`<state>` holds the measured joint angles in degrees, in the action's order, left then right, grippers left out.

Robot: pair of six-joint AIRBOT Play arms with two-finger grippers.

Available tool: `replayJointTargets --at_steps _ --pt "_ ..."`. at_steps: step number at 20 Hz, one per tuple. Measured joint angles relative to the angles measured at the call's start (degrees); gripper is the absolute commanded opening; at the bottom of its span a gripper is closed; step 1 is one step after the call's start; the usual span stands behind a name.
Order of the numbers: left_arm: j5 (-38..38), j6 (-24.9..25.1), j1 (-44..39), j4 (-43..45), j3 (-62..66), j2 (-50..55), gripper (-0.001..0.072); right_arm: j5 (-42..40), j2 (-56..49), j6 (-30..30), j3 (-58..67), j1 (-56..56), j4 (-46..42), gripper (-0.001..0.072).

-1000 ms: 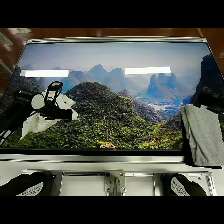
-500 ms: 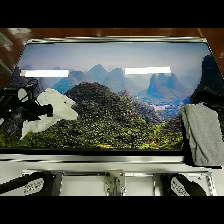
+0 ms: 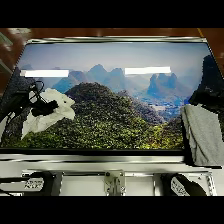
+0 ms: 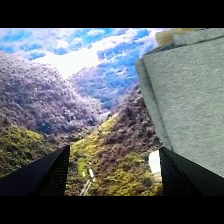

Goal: Fold the shirts.

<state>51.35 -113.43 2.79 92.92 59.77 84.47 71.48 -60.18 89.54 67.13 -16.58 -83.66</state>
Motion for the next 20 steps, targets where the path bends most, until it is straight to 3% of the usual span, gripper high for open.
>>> replayJointTargets --at_steps 2,6,11,14,18,19,20 --pt "-1.6 0.1 -0.2 -1.6 0.6 -0.3 0.0032 0.5 0.0 0.0 0.0 0.0 0.6 0.0596" --pt "-4.4 3.8 -5.5 -4.2 4.1 -6.4 0.0032 1.4 0.0 -1.3 0.0 0.0 1.0 0.0599" --pt "-6.1 11.5 -21.4 -13.6 8.6 -20.8 0.0032 3.1 1.0 -6.7 2.1 0.0 0.7 0.0600" --pt "-7.0 11.4 -32.7 -16.5 9.1 -24.3 0.0032 4.7 3.8 -8.3 4.7 0.0 0.7 0.0636" --pt "-10.6 7.3 -46.1 -18.0 8.1 -19.5 0.0036 8.9 8.5 -8.9 6.1 0.0 0.8 0.0636" --pt "-12.5 6.5 -48.7 -18.7 8.0 -16.8 0.0195 10.1 9.2 -9.0 6.3 0.0 0.8 0.0636" --pt "-13.9 5.9 -50.4 -19.8 7.9 -13.9 0.0515 11.1 9.7 -9.0 6.2 0.0 0.9 0.0636"
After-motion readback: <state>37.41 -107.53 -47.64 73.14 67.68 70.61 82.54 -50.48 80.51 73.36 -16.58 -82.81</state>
